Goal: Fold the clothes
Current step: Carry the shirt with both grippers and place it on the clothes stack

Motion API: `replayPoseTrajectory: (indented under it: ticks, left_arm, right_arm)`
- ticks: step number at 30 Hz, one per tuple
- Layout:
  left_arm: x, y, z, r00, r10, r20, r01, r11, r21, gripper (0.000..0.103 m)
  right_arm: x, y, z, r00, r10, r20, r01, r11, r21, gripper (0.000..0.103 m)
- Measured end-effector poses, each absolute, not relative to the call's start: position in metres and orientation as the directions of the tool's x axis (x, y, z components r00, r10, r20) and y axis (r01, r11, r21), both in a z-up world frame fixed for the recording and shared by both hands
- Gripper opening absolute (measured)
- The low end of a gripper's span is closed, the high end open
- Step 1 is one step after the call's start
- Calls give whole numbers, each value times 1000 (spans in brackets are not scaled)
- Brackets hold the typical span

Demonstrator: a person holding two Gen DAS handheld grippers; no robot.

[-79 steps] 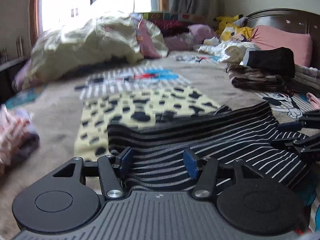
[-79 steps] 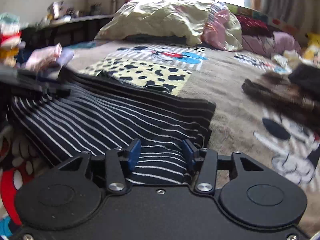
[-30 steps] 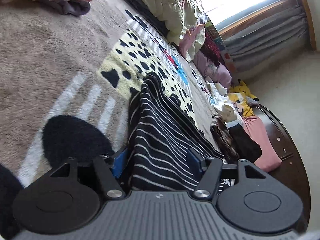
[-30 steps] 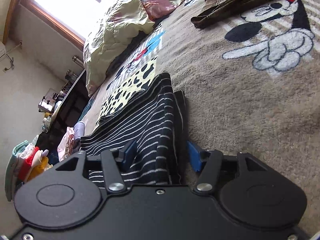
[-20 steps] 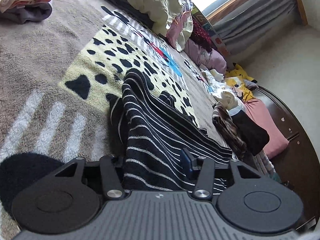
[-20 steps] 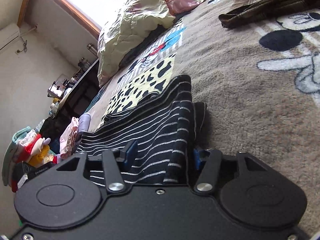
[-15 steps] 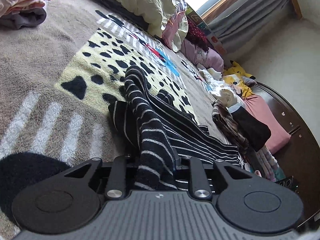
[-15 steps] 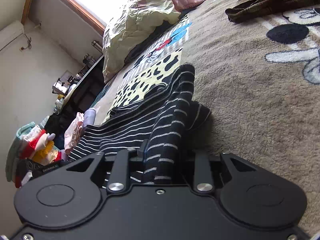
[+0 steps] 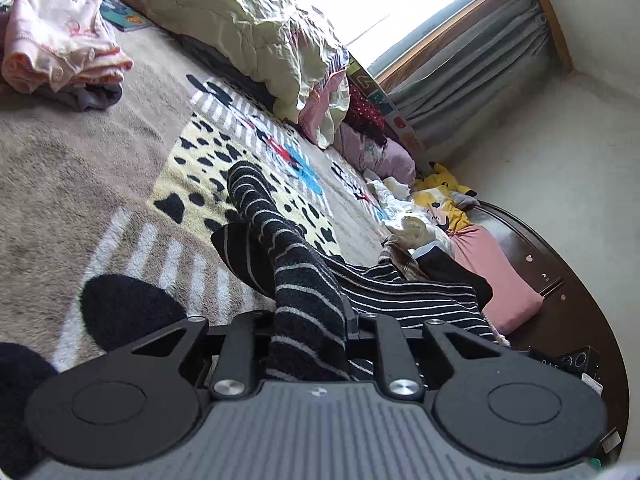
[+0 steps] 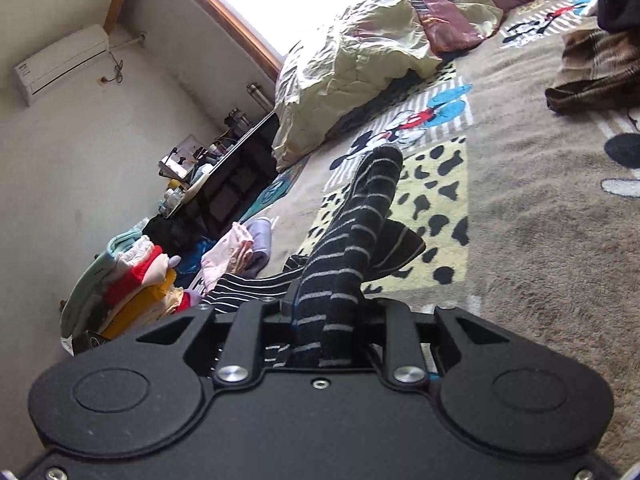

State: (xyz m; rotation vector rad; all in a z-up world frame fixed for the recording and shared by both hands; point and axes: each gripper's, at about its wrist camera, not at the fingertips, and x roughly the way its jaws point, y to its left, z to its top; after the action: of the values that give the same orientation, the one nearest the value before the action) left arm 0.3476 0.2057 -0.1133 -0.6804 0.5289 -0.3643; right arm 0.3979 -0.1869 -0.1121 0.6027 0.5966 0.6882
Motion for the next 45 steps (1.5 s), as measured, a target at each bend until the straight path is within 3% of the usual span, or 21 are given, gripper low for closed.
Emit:
replayPoseTrajectory:
  ticks: [8, 15, 25, 30, 37, 40, 41, 43, 45]
  left_arm:
    - [235, 262, -40, 924, -345, -165, 175, 764, -621, 19]
    - [162, 336, 44, 978, -207, -24, 159, 816, -556, 19]
    - [118, 467, 139, 996, 36, 77, 5, 878, -478, 19]
    - [120, 521, 172, 983, 157, 100, -94, 883, -460, 19]
    - [150, 574, 168, 968, 241, 65, -178, 849, -497, 19]
    - [181, 582, 123, 955, 278, -100, -290, 824, -486, 20]
    - [196, 584, 101, 934, 284, -214, -353, 814, -462, 20]
    - [204, 583, 67, 923, 281, -263, -374, 811, -450, 22]
    - [207, 579, 50, 920, 281, -274, -379, 816, -436, 23]
  right_arm:
    - [363, -129, -40, 524, 825, -211, -599, 533, 598, 21]
    - [354, -43, 49, 401, 913, -78, -756, 377, 535, 21]
    - [389, 132, 146, 247, 969, 10, -879, 220, 423, 21]
    - [421, 216, 177, 197, 980, 7, -912, 180, 369, 21]
    - [472, 287, 176, 162, 987, 27, -917, 140, 373, 21]
    - [493, 310, 129, 203, 977, -59, -889, 209, 407, 21]
    - [496, 320, 101, 221, 963, -152, -873, 265, 410, 21]
    - [503, 342, 45, 247, 909, -336, -838, 375, 397, 23]
    - [500, 329, 10, 274, 929, -247, -805, 363, 469, 22]
